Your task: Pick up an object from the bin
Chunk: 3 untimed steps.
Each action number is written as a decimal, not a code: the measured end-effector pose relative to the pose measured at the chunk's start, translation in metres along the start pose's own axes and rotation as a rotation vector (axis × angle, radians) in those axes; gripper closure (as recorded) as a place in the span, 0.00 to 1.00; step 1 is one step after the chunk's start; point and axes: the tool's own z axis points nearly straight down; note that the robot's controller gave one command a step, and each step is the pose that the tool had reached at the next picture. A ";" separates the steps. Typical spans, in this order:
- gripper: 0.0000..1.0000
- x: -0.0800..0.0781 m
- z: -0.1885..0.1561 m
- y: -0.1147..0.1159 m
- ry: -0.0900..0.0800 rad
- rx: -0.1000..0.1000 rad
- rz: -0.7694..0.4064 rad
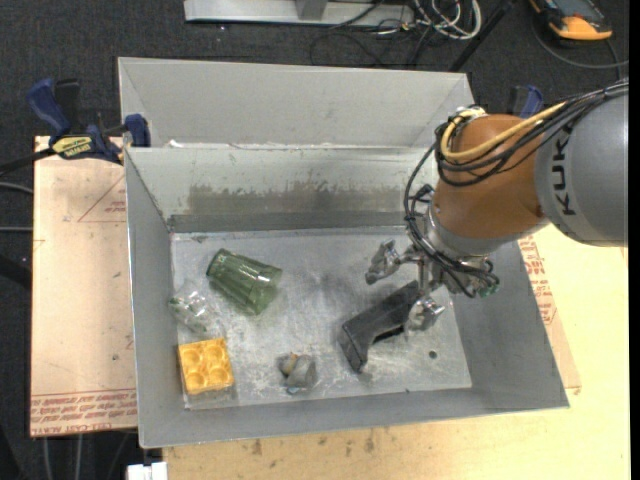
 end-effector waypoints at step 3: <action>1.00 0.017 -0.049 0.014 0.004 -0.001 0.067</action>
Offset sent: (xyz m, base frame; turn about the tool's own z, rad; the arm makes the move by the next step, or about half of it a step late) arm 0.0000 0.0000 0.0000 0.0000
